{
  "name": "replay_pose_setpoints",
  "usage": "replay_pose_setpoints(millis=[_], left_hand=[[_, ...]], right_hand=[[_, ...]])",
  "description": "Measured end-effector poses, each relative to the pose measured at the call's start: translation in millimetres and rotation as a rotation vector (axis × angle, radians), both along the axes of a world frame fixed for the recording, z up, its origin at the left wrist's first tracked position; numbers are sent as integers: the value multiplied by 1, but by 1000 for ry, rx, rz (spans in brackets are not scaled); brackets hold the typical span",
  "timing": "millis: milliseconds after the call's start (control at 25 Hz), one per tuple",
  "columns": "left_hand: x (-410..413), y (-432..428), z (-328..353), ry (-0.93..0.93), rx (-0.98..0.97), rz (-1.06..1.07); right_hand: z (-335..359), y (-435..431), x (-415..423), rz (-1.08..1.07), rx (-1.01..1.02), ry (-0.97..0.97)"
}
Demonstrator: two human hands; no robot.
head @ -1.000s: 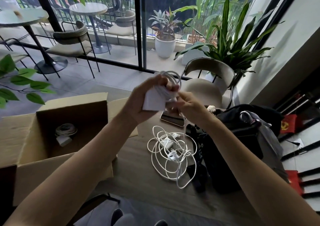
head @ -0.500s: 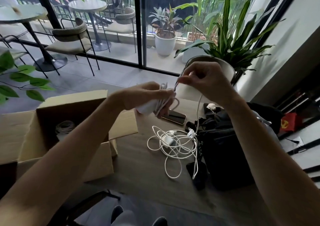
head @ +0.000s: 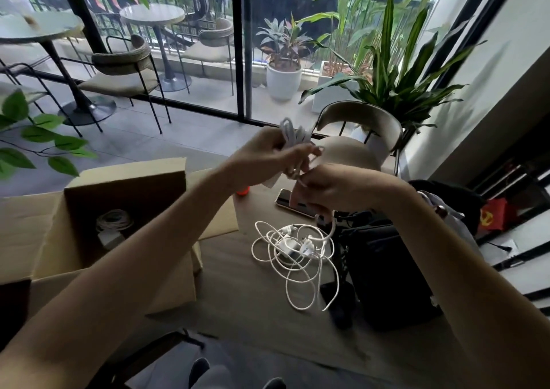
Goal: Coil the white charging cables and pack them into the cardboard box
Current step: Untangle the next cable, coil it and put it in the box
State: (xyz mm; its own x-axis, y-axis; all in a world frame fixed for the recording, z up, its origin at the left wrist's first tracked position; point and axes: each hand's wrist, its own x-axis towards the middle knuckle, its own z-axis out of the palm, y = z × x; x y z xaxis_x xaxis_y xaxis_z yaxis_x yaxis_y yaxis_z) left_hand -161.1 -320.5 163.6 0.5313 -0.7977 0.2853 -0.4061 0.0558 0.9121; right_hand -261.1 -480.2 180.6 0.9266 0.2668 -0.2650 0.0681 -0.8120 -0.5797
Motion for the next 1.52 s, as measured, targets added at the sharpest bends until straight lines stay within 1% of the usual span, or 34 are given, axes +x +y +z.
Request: replay_pose_setpoints(millis=[40,80,120,160,200,240,280,320,360,440,520,600,680,720,800,840,920,1000,1040,1080,1120,1160,1200,1240,1280,1320,1360,1400,1440,1520], left_hand=[[-3,2,0,161,-55,-19],[-2,2,1,290,-101,2],[-2,1,1,323,-102,53],[-4,-2,0,241,-45,120],[-6,-5,-2,84,43,167],[-8,-7,-6,-87,136,191],[-10,-8,-7,-198,205,208],[-10,-6,-9,-222,244,202],[-9,-1,-10,-155,254,148],[-10,13,-11,140,245,-73],[-11,23,-17,388,200,-237],[-15,29,-23,523,103,-262],[-17,32,-24,693,-52,-226],[-15,34,-23,800,-179,-212],[-9,37,-16,969,-505,-247],[-4,38,-9,1010,-661,-275],[6,36,7,1062,-878,-298],[11,27,18,1090,-962,-252],[11,21,19,1074,-944,-213],[9,15,17,982,-879,-132],[7,11,12,775,-749,22],[5,7,4,461,-579,212],[3,5,-6,104,-394,369],[3,5,-15,-188,-224,422],[2,5,-23,-374,-95,382],[0,7,-28,-436,-21,290],[0,9,-33,-413,27,216],[3,12,-38,-337,52,170],[7,15,-42,-221,63,152],[13,22,-50,-4,72,185]], right_hand=[[1,2,-2,-18,19,-18],[1,4,-3,-39,-8,-66],[0,7,-2,-43,-74,-116],[-1,11,-2,-32,-142,-141],[-2,14,-3,-10,-178,-144],[-1,17,-3,8,-179,-136],[0,16,-3,22,-172,-147],[2,13,-2,30,-160,-182],[6,8,-3,34,-129,-229],[13,-1,-6,8,32,-292],[17,-7,-3,-79,174,-418],[15,-6,2,-163,254,-528],[7,-4,8,-222,340,-559],[1,-6,9,-272,397,-539],[-13,-7,6,-388,503,-417],[-21,-3,2,-415,499,-347],[-34,12,-6,-372,377,-233],[-35,28,-11,-297,220,-149],[-32,34,-11,-267,147,-101],[-28,39,-10,-235,66,-54],[-24,41,-10,-198,-19,-14],[-20,42,-10,-162,-90,10],[-15,41,-10,-128,-130,7],[-11,41,-10,-97,-134,-19],[-7,38,-10,-74,-94,-51],[-3,35,-8,-55,-40,-77],[0,31,-7,-36,2,-93],[3,26,-6,-49,58,-109],[5,19,-5,-116,161,-134],[16,-1,-5,-363,440,-243]])
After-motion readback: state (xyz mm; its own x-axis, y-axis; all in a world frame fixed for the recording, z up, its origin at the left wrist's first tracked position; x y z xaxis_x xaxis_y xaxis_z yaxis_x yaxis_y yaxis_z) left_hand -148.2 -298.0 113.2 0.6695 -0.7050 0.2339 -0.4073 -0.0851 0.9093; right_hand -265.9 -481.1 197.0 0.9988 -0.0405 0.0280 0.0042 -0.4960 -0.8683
